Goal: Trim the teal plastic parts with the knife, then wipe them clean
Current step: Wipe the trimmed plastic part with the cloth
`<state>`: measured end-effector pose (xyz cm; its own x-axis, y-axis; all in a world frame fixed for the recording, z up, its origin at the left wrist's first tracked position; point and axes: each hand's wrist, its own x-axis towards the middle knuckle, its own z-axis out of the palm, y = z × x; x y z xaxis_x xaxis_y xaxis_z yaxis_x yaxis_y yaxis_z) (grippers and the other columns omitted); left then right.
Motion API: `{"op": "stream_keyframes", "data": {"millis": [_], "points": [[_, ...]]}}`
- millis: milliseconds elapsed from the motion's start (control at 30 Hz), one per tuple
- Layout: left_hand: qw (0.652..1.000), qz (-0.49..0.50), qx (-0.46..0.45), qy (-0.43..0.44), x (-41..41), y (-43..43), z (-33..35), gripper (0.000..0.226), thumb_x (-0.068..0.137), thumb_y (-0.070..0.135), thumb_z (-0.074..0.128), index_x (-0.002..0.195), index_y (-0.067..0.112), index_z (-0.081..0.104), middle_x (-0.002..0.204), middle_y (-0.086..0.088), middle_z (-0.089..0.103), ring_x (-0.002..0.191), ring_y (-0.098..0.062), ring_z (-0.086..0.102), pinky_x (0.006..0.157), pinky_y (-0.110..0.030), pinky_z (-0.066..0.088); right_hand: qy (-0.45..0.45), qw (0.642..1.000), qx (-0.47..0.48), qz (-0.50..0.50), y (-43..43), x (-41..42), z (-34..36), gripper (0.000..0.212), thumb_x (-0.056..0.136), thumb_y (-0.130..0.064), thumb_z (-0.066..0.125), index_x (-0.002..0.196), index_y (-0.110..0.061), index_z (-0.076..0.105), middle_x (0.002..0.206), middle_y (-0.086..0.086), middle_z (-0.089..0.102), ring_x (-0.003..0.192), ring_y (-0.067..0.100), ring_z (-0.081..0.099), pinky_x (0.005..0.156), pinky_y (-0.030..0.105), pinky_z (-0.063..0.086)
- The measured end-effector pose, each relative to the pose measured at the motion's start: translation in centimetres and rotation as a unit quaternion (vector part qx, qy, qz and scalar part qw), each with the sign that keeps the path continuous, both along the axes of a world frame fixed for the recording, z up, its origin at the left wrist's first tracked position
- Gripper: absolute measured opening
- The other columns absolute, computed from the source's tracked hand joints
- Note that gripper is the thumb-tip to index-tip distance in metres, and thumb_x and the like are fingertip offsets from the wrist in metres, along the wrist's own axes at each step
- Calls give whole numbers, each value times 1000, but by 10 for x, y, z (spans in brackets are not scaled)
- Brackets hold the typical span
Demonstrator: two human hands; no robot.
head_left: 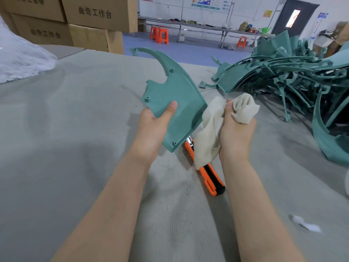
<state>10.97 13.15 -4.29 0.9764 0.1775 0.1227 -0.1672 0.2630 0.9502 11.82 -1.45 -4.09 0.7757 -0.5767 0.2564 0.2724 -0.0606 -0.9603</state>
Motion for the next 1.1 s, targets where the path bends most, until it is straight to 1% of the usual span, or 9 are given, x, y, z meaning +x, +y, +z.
{"op": "stream_keyframes", "data": {"millis": [133, 267, 333, 400, 500, 567, 733, 967, 1100], "points": [[999, 8, 46, -15, -1, -5, 0, 7, 93, 22, 62, 90, 24, 68, 93, 8, 74, 89, -10, 71, 82, -29, 56, -37, 999, -12, 8, 13, -4, 2, 22, 96, -21, 55, 86, -3, 47, 75, 2, 44, 65, 8, 40, 58, 21, 38], [994, 7, 99, -53, -3, -13, 0, 13, 94, 16, 60, 88, 24, 69, 83, 12, 72, 80, -3, 68, 71, -18, 53, -63, 994, -79, 42, 28, -10, 4, 26, 91, -26, 60, 95, -6, 44, 77, -9, 51, 66, 1, 49, 66, 17, 45], [991, 6, 118, -61, -4, -16, 0, 12, 94, 15, 60, 90, 17, 71, 87, 3, 74, 83, -8, 68, 74, -24, 54, -56, 983, -140, 104, 36, -12, 3, 36, 87, -29, 58, 108, -1, 50, 98, 7, 62, 90, 17, 62, 85, 38, 53], [991, 14, 118, -64, -5, -16, 0, 12, 94, 13, 59, 93, 13, 71, 90, -1, 74, 84, -9, 68, 76, -25, 54, -58, 965, -231, 106, 42, -12, -5, 37, 87, -32, 53, 112, -5, 51, 123, 17, 55, 116, 30, 53, 101, 51, 42], [995, 10, 81, -54, -6, -18, 3, 12, 94, 13, 60, 94, 18, 71, 93, 5, 74, 90, -8, 69, 83, -23, 54, 13, 968, -245, 57, 38, -10, -13, 52, 94, -39, 46, 139, -13, 42, 160, 10, 14, 146, 25, 17, 120, 41, 16], [995, 9, 90, -41, -5, -18, 3, 9, 94, 18, 61, 92, 23, 69, 95, 6, 73, 93, -10, 69, 85, -27, 54, 38, 976, -208, 59, 28, -6, -15, 42, 98, -31, 46, 136, -12, 45, 157, 12, 19, 142, 25, 26, 116, 31, 22], [996, 5, 76, -48, -5, -19, 2, 9, 94, 19, 61, 93, 23, 68, 95, 8, 74, 92, -8, 69, 85, -26, 55, 53, 986, -128, 92, 24, -2, -8, 39, 95, -29, 53, 125, -7, 43, 118, 8, 60, 110, 22, 59, 96, 46, 47], [998, 32, -12, -59, 0, -13, 1, 11, 94, 15, 60, 90, 22, 67, 93, 7, 73, 93, -10, 70, 88, -29, 54, 66, 975, -66, 201, 35, -8, -10, 13, 91, -25, 66, 81, -19, 61, 82, -2, 67, 76, 5, 62, 77, 28, 51], [998, 19, 3, -56, 0, -13, -1, 8, 94, 20, 62, 93, 27, 66, 98, 11, 73, 99, -8, 68, 93, -33, 53, 105, 979, 10, 175, 25, -4, -7, 12, 94, -18, 57, 99, -10, 65, 98, 9, 70, 95, 22, 67, 88, 40, 53]]}}
